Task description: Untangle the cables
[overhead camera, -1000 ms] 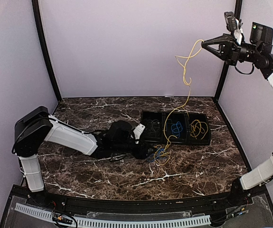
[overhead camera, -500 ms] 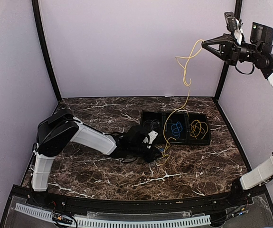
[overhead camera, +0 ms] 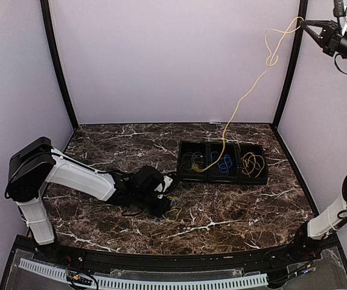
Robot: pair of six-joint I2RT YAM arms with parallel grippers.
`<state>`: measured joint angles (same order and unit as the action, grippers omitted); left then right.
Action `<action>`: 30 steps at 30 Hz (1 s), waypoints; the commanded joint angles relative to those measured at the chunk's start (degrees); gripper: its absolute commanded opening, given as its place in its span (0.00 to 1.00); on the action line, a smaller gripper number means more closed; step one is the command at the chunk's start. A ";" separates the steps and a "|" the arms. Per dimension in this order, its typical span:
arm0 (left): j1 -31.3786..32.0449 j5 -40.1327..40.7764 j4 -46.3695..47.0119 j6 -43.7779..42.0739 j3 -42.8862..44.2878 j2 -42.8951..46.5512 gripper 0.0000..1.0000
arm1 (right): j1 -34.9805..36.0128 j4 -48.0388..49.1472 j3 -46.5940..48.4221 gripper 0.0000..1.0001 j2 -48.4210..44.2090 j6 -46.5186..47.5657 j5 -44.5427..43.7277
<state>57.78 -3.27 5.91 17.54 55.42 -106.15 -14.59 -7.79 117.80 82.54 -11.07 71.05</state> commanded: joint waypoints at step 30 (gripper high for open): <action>0.05 13.12 -7.22 5.66 -7.05 20.01 0.46 | -1.35 4.99 -26.74 0.00 -4.93 5.36 -5.52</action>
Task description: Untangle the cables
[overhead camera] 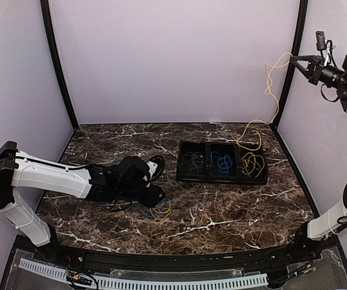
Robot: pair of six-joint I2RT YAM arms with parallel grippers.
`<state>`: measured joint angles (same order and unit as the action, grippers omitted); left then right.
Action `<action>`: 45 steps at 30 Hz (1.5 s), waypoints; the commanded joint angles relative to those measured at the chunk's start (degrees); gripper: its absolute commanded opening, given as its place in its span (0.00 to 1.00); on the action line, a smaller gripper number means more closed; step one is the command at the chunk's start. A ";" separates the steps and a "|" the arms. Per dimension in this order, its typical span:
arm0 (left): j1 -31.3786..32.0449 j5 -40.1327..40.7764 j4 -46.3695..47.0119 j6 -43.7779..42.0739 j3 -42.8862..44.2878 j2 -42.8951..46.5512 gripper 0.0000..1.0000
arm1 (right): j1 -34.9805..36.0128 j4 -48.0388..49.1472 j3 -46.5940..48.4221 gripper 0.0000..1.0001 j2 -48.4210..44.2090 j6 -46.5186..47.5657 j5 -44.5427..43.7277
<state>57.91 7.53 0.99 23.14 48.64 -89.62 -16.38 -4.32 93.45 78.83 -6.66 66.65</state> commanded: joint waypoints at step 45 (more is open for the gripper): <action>-0.08 5.02 -1.13 -0.18 -2.69 3.04 0.47 | 9.09 -6.58 -4.77 0.00 -4.20 10.14 -9.29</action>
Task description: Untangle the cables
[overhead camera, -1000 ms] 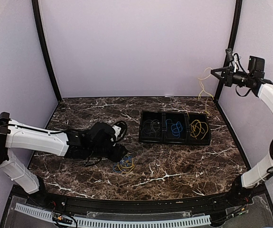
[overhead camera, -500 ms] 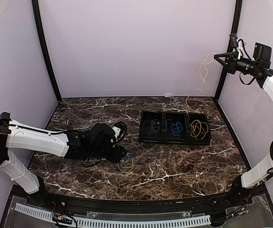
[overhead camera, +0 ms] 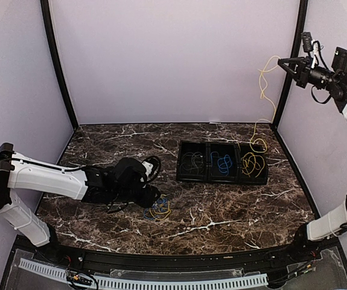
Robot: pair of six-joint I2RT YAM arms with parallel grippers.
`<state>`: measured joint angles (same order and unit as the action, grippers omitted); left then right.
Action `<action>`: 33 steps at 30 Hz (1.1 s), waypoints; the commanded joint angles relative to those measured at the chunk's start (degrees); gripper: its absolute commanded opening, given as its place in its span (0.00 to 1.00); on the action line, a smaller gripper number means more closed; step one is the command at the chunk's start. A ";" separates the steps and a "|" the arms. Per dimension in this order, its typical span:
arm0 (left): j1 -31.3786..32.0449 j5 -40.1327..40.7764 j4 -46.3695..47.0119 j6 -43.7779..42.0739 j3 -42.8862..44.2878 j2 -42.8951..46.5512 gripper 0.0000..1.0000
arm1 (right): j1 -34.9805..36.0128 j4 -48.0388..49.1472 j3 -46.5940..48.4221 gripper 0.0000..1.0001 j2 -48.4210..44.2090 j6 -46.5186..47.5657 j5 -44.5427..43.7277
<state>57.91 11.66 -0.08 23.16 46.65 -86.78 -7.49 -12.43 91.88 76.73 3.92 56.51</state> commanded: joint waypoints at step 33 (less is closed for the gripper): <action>-0.08 0.58 -0.08 -0.65 -0.35 -2.27 0.47 | 2.21 -4.13 -27.38 0.00 -0.18 15.43 -9.73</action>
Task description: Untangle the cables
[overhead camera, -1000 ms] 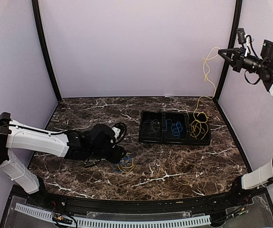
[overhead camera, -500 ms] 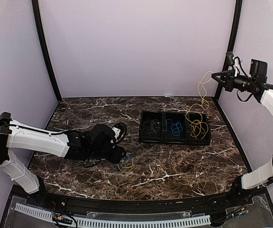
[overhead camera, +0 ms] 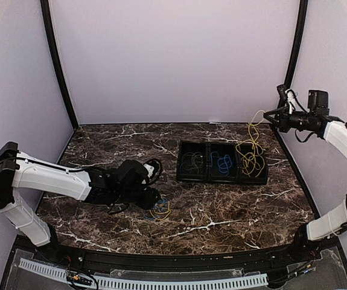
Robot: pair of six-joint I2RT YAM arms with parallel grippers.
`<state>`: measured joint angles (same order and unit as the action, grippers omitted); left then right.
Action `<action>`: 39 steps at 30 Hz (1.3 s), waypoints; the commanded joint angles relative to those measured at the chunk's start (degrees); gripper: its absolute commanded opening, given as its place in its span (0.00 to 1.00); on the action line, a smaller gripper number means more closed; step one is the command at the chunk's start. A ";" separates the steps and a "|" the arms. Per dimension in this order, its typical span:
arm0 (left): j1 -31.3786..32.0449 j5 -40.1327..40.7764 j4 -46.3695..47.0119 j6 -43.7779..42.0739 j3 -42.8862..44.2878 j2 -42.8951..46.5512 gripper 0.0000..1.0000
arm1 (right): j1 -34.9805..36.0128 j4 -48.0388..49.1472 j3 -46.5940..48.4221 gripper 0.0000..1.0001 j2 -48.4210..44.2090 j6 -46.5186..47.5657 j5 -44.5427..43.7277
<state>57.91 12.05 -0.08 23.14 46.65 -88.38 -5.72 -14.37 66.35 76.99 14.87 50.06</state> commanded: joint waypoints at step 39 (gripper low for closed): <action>-0.08 1.04 3.39 2.83 -5.82 1.76 0.47 | 7.19 4.55 -12.05 0.00 7.89 9.07 -19.51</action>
<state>57.91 12.10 2.11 24.75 42.35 -89.10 0.03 -15.27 56.01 83.11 22.48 35.86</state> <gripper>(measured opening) 0.468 0.009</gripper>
